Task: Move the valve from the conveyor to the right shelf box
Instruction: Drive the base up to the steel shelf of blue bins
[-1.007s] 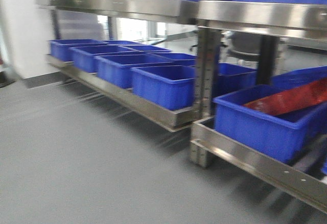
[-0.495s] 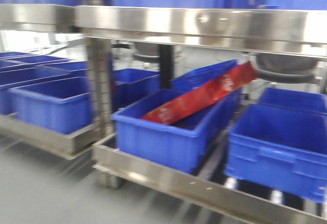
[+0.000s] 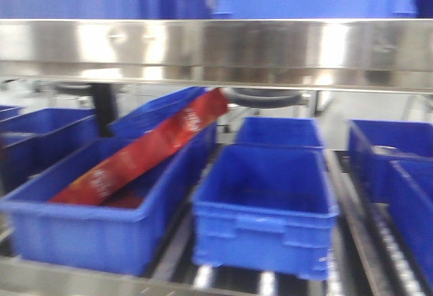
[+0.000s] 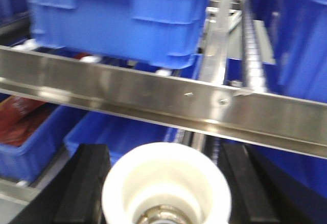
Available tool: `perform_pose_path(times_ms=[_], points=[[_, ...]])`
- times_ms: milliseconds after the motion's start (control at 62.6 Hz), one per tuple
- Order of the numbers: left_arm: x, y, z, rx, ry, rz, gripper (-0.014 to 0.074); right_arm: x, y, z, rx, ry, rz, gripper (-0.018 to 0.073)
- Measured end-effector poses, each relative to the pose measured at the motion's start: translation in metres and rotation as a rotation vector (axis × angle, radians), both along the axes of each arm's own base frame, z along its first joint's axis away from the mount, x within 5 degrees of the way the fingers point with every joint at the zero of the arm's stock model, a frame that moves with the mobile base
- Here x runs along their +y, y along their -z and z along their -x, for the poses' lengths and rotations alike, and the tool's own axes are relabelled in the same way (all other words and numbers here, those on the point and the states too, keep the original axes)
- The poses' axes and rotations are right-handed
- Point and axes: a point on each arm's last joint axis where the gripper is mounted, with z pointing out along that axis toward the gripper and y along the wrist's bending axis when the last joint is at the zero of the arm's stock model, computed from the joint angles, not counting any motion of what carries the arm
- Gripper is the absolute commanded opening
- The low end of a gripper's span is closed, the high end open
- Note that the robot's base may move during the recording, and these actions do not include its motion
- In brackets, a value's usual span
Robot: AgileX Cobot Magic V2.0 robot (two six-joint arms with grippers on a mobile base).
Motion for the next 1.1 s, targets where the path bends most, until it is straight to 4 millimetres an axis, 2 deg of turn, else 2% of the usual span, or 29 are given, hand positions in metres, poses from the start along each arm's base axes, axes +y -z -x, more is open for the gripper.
perform_pose_path(times_ms=[1103], points=[[-0.0001,0.0000,0.0000,0.000,0.001,0.002,-0.0111,-0.0001,0.0000,0.0000,0.000,0.001,0.002,-0.0163]])
